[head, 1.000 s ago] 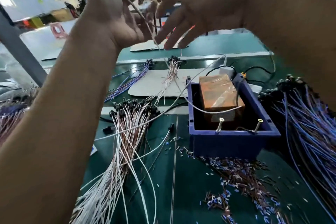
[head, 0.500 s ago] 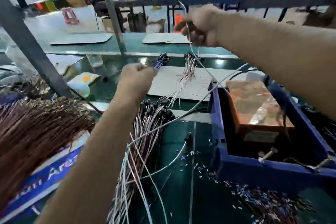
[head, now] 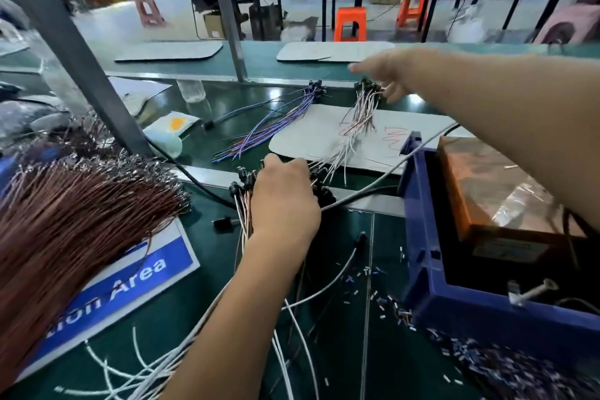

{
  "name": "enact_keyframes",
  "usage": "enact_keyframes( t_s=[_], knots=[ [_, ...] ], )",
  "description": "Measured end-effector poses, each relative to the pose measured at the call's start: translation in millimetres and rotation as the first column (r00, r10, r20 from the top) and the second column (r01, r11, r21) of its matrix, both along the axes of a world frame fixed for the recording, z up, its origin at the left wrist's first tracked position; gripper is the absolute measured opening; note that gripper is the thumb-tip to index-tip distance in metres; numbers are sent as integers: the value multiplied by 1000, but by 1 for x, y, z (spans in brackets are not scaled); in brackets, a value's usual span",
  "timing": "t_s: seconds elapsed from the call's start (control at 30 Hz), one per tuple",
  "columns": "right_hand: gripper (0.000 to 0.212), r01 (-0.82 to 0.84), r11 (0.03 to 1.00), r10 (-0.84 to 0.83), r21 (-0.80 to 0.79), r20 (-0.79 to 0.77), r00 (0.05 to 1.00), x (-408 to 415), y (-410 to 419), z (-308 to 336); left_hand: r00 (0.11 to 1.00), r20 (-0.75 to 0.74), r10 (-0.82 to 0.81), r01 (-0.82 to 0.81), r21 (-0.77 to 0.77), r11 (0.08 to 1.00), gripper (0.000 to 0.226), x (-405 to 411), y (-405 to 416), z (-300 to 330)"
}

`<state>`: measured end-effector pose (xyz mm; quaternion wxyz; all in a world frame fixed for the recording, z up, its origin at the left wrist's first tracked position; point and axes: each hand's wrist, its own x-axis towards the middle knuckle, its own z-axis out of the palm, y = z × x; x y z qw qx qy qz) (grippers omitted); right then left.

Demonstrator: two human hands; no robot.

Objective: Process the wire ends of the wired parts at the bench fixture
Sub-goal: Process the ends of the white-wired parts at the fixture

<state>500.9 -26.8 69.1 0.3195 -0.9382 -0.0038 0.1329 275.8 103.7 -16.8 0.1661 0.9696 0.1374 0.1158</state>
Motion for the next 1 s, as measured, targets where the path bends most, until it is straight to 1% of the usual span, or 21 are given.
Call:
enact_keyframes(
  t_s=[0.07, 0.1, 0.17, 0.23, 0.3, 0.33, 0.37, 0.4, 0.43, 0.47, 0.53, 0.6, 0.67, 0.73, 0.8, 0.87, 0.93, 0.97, 1.0],
  knots=[
    [71, -74, 993, 76, -92, 16, 997, -11, -8, -2, 999, -23, -26, 27, 43, 999, 24, 0, -2, 4],
    [70, -115, 989, 116, -89, 9, 993, -17, -12, -2, 999, -31, -35, 37, 60, 998, 23, -2, -2, 6],
    [62, -179, 984, 178, -14, -25, 984, -32, -17, 0, 999, -14, -47, 48, 84, 995, 25, -5, -4, 8],
    [50, -228, 970, 232, 87, -39, 972, -57, -18, 5, 996, 36, -83, 79, 104, 991, 23, -11, -11, 11],
    [35, -291, 949, 293, 123, 2, 956, -84, -20, 11, 986, 68, -153, 141, 157, 977, 19, -20, -25, 11],
    [29, -319, 939, 319, 125, 26, 948, -97, -20, 12, 984, 33, -175, 164, 210, 964, 23, -24, -32, 7],
    [26, -340, 934, 338, 110, 38, 940, -113, -22, 11, 983, -48, -176, 182, 287, 940, 27, -31, -40, 3],
    [24, -359, 929, 357, 93, 36, 933, -126, -22, 10, 978, -135, -159, 198, 368, 908, 30, -35, -44, -2],
    [24, -374, 925, 373, 65, 28, 927, -141, -23, 7, 967, -209, -143, 221, 421, 880, 30, -42, -47, -7],
    [24, -392, 920, 391, 25, 29, 920, -153, -23, 5, 958, -251, -138, 241, 446, 862, 28, -45, -47, -10],
    [23, -401, 915, 404, -53, 71, 912, -177, -29, 6, 948, -265, -175, 278, 426, 861, 24, -53, -44, -14],
    [20, -370, 927, 376, -66, 168, 911, -204, -39, 12, 940, -248, -232, 313, 367, 876, 25, -62, -43, -19],
    [15, -307, 952, 283, 7, 362, 888, -236, -50, 14, 948, -217, -234, 300, 352, 887, 25, -69, -46, -21],
    [12, -262, 957, 145, 128, 570, 809, -276, -62, 4, 958, -222, -183, 249, 325, 912, 21, -75, -53, -23],
    [13, -248, 950, 48, 191, 695, 718, -318, -68, -16, 963, -220, -158, 214, 256, 943, 21, -81, -59, -21],
    [11, -268, 945, 40, 188, 746, 664, -354, -70, -40, 977, -149, -152, 176, 163, 971, 23, -85, -63, -12],
    [7, -312, 940, 90, 136, 785, 613, -380, -68, -63, 990, -73, -120, 125, 64, 990, 24, -86, -64, 1],
    [4, -332, 934, 103, 131, 792, 602, -389, -66, -73, 994, -49, -98, 99, 20, 995, 24, -85, -64, 8],
    [2, -347, 922, 83, 172, 787, 612, -393, -64, -81, 996, -30, -86, 85, -10, 996, 23, -85, -63, 13]
  ],
)
